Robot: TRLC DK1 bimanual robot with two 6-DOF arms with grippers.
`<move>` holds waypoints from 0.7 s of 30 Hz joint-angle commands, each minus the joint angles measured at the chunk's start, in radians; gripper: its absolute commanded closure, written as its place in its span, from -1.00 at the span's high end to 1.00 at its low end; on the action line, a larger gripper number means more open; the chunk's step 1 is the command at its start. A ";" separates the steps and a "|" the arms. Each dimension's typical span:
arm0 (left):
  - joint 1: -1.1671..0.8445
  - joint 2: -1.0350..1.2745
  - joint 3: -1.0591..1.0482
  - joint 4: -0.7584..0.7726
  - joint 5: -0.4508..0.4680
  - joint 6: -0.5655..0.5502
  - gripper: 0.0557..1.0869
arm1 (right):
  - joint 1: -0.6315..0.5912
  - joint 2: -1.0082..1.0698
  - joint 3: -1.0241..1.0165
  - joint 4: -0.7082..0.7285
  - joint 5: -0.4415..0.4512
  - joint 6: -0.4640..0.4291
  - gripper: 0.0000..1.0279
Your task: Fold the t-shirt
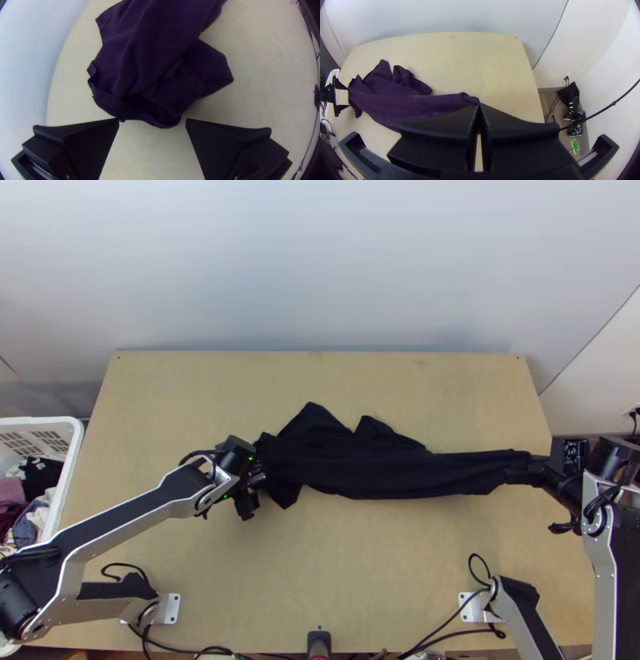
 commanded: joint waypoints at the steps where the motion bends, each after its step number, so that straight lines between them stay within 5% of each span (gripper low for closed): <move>1: -0.036 0.061 0.013 0.037 0.024 -0.047 0.84 | -0.001 0.013 0.009 0.009 0.001 0.004 -0.95; 10: 0.022 0.143 0.071 0.083 0.102 -0.127 -0.06 | -0.004 0.013 0.019 0.006 0.013 0.006 -0.95; 13: 0.039 0.166 0.080 0.077 0.105 -0.138 -0.64 | -0.006 0.019 0.032 0.009 0.016 0.004 -0.95; 15: 0.059 0.147 0.097 0.054 0.125 -0.145 -0.85 | -0.007 0.028 0.044 0.009 0.024 0.003 -0.95; 21: 0.260 0.028 0.175 -0.029 0.188 -0.141 -0.89 | -0.001 0.031 0.094 0.009 0.025 0.006 -0.95</move>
